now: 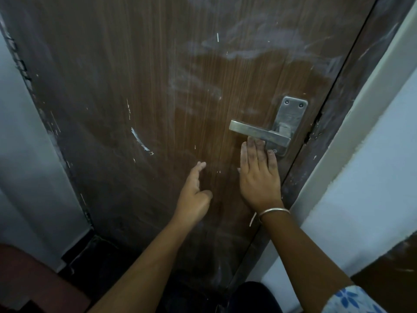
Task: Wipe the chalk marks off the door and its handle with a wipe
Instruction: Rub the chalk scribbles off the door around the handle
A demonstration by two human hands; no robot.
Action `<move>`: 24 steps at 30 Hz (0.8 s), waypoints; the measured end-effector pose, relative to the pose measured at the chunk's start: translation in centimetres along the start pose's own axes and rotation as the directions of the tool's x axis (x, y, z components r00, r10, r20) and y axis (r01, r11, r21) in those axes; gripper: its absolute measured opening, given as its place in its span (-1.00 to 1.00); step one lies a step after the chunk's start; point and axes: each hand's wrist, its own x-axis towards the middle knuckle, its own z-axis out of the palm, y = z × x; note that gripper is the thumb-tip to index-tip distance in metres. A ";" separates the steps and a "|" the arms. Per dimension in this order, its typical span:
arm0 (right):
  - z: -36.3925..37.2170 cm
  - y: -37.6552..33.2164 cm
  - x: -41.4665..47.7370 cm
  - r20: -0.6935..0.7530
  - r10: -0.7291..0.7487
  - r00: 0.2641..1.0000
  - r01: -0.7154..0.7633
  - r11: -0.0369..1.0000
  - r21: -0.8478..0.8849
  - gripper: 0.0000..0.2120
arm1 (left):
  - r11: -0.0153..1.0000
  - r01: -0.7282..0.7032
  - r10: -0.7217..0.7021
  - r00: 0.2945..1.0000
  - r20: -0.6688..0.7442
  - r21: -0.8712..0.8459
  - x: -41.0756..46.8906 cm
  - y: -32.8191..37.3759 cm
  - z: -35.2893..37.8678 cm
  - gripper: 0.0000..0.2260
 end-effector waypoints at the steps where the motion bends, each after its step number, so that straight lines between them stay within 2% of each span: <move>1: 0.2 0.2 -0.6 0.010 -0.020 1.000 0.020 1.000 -0.010 -0.34 | 1.000 0.000 0.000 1.000 0.000 0.001 0.0 -0.1 0.1 -0.37; 4: 0.5 0.9 -2.9 0.058 -0.013 0.998 0.013 1.000 -0.005 -0.26 | 1.000 0.006 -0.006 1.000 0.003 -0.004 -0.2 -0.2 0.2 -0.38; 6: 0.5 0.8 -4.0 0.069 0.077 0.995 -0.079 0.996 0.031 -0.24 | 1.000 0.009 -0.009 1.000 -0.008 -0.008 -0.3 -0.2 -0.1 -0.38; 8: 0.2 0.1 -4.4 0.102 0.237 0.966 -0.245 0.966 0.077 -0.22 | 1.000 0.012 -0.012 1.000 -0.023 -0.017 -0.4 -0.1 -0.6 -0.38; 10: -0.3 -1.0 -3.5 0.139 0.459 0.878 -0.477 0.863 0.165 -0.18 | 1.000 0.010 -0.010 0.999 -0.034 -0.009 -0.8 0.1 -0.9 -0.38; 12: -1.0 -1.9 -1.5 0.162 0.666 0.729 -0.680 0.676 0.283 -0.14 | 1.000 0.010 -0.011 0.999 -0.031 -0.010 -1.1 0.4 -1.1 -0.38; 14: -1.8 -2.6 0.4 0.200 0.756 0.623 -0.759 0.522 0.389 -0.14 | 1.000 0.016 -0.016 1.000 -0.025 -0.024 -1.3 0.7 -1.2 -0.38; 15: -2.0 -3.0 0.9 0.205 0.765 0.610 -0.761 0.493 0.422 -0.13 | 0.999 0.018 -0.019 1.000 -0.023 -0.031 -1.3 0.9 -1.1 -0.38; 17: -2.1 -3.5 1.2 0.202 0.745 0.636 -0.740 0.515 0.433 -0.12 | 0.999 0.018 -0.019 1.000 -0.021 -0.048 -1.4 1.2 -0.8 -0.39; 20: -1.5 -3.3 0.0 0.216 0.657 0.722 -0.683 0.631 0.367 -0.12 | 0.999 0.012 -0.012 1.000 -0.003 -0.048 -1.4 1.4 0.2 -0.39; 24: -0.4 -2.8 -3.0 0.235 0.334 0.913 -0.396 0.866 0.306 -0.25 | 0.998 0.017 -0.015 0.999 0.039 -0.063 -1.5 1.4 1.3 -0.38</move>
